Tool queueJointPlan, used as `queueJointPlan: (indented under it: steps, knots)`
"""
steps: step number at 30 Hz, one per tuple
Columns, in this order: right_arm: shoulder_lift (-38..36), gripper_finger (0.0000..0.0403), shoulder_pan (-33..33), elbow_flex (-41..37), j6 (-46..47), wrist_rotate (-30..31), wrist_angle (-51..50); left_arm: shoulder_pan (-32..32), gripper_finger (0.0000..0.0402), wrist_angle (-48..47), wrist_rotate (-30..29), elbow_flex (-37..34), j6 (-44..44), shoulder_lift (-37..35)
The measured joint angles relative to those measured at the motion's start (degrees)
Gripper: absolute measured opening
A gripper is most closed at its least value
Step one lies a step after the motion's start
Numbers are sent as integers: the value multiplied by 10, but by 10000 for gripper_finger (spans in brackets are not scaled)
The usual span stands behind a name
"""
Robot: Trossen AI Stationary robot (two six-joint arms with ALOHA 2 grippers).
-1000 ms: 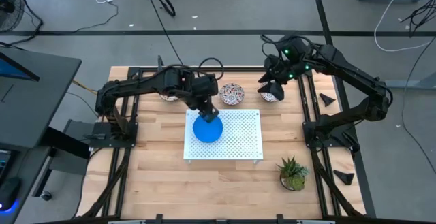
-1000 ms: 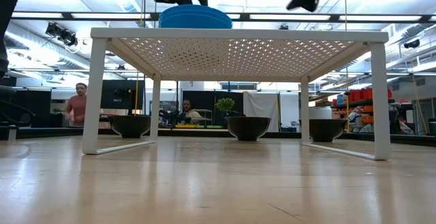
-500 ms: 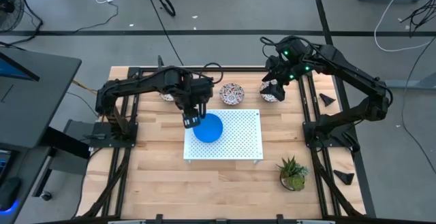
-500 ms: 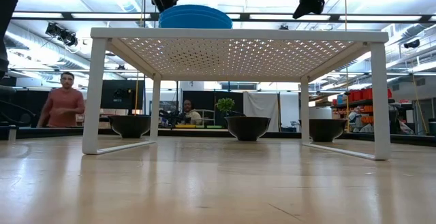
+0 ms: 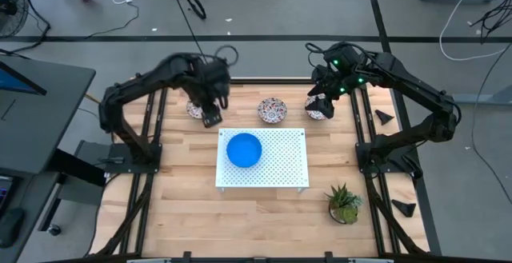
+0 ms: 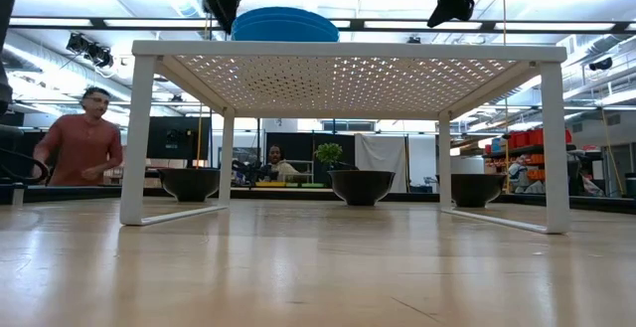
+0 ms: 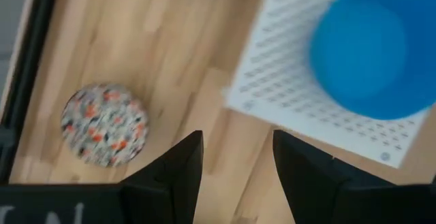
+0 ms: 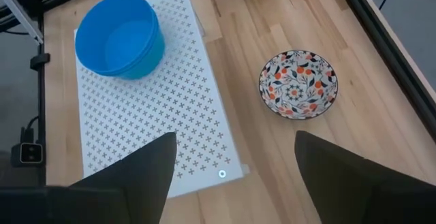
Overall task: Pick & Place Mini bowls
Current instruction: Put the left orange patterned bowl on the shelf
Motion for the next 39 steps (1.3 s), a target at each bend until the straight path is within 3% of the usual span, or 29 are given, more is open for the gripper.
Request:
queueJointPlan:
  steps: [12,20,34,39]
  knots:
    - [0,302,0,0,-2,0,5,188,183,-1,1,-34,-25,-20]
    - [0,302,0,0,-17,0,24,265,183,0,12,-34,-80,-20]
    - [0,302,0,0,-17,0,34,266,183,58,22,-34,-86,-15]
    - [0,302,0,0,-17,0,34,256,183,84,-6,-54,-109,-12]
